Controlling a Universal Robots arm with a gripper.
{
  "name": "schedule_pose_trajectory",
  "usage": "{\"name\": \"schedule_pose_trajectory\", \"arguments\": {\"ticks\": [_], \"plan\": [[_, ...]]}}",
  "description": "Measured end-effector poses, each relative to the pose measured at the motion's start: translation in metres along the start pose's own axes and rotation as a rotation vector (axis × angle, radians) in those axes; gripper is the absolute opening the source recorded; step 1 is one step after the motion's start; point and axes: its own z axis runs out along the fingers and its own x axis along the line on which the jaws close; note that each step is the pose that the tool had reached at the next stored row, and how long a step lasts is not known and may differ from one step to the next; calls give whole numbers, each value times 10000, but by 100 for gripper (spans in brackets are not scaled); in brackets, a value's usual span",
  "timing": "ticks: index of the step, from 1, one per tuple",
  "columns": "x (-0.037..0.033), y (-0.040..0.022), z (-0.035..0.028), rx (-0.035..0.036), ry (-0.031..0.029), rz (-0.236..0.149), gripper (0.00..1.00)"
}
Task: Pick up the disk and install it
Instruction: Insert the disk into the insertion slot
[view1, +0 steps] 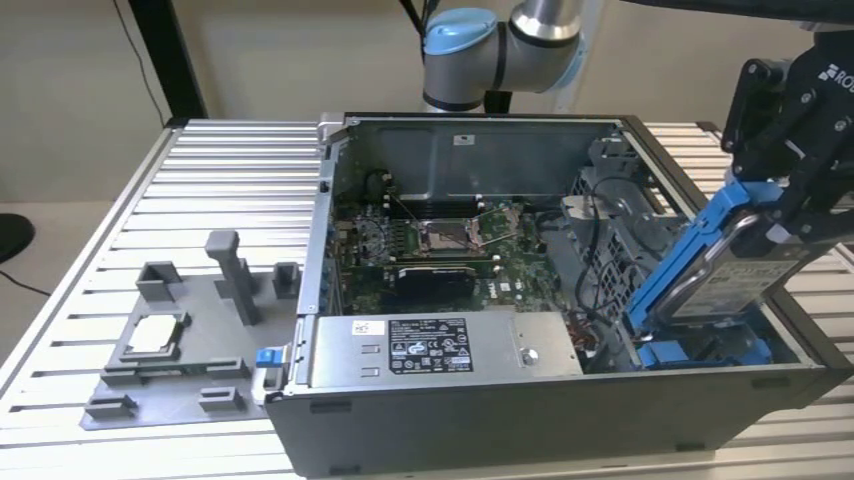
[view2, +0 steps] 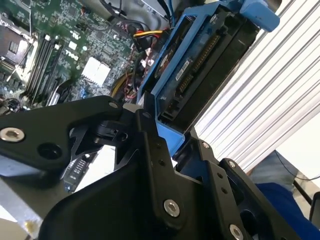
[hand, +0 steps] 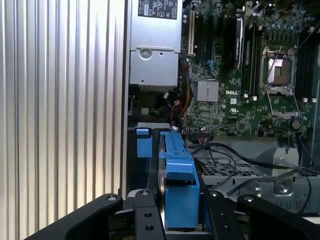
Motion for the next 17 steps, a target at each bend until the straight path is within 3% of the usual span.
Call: {"name": "schedule_pose_trajectory", "arguments": {"ticks": [4,17], "plan": [[62,0,8,1,1,7,0],[82,-1,153,4,-1,111,0]]}}
